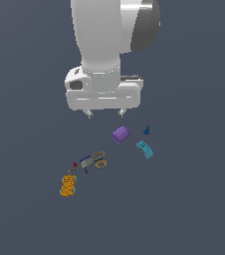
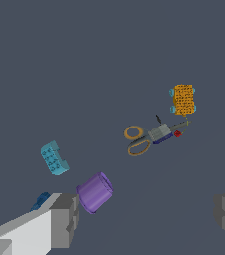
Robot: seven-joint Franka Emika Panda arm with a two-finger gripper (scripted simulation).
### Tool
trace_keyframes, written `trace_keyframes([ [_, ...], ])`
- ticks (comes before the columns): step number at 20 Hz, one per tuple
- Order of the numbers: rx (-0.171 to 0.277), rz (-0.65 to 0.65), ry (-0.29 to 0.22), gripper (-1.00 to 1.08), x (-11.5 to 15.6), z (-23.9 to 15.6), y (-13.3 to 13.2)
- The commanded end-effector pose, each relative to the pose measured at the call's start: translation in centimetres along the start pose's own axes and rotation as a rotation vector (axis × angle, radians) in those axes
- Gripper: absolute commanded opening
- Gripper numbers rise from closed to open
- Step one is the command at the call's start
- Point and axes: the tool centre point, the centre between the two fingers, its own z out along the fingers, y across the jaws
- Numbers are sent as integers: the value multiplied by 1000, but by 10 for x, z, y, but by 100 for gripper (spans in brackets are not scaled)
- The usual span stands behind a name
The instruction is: Pick up a designated object from a clutter of objects.
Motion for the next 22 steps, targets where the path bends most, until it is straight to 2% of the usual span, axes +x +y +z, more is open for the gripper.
trace_keyframes([
  [1, -1, -24, -2, 100, 5, 11, 5],
  [7, -5, -112, -7, 100, 21, 50, 23],
  [13, -10, -229, -16, 100, 36, 105, 48],
  [22, -14, -388, -28, 100, 45, 183, 82],
])
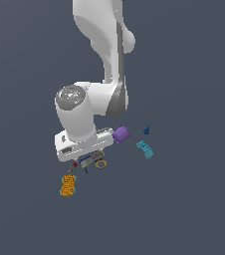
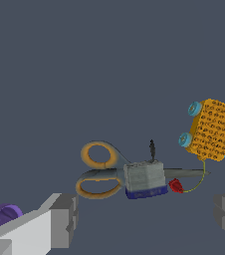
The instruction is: Pick up a designated object from a clutter of objects.
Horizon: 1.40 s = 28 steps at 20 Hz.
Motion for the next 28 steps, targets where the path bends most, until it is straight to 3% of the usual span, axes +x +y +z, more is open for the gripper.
trace_keyframes([
  [1, -1, -38, -2, 100, -1, 18, 7],
  [10, -2, -108, -7, 100, -6, 54, 20],
  [18, -1, -109, -8, 100, -7, 61, 20],
  [28, -2, -112, -8, 100, -8, 102, 20],
])
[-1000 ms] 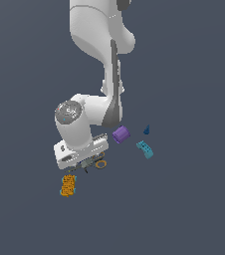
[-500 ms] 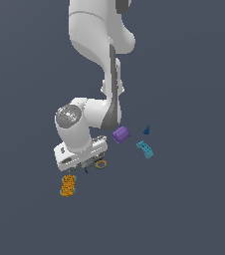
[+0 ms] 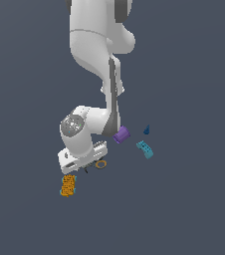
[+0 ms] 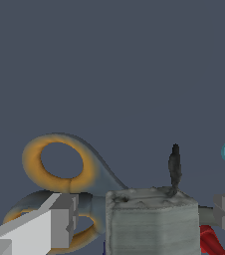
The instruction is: Pick up a designated object from a clutter of objects.
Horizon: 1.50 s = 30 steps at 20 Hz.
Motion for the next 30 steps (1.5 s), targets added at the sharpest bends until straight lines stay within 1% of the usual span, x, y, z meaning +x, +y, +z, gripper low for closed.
trace_keyframes([
  [1, -1, 0, 1, 100, 0, 7, 1],
  [4, -1, -1, 1, 100, 1, 9, 1],
  [5, -1, -1, 1, -100, 1, 9, 1],
  [20, -1, -1, 2, -100, -1, 3, 0],
  [25, -1, -1, 2, -100, -8, -13, -1],
  [30, -1, -1, 2, -100, -21, -39, -3],
])
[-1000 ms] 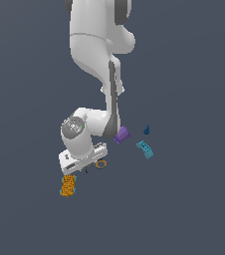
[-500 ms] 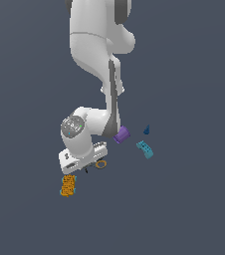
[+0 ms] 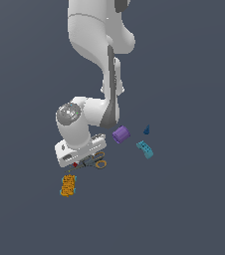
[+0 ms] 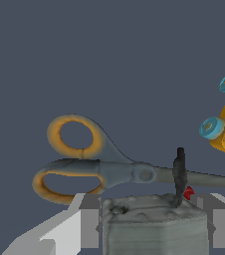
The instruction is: Pick up a designated object from a clutter of objects.
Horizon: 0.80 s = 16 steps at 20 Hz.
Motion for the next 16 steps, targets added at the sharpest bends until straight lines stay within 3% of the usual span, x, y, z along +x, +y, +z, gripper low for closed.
trace_keyframes([
  [1, -1, 0, 1, -100, -7, -16, -1],
  [16, 0, 1, 2, -100, -68, -147, -10],
])
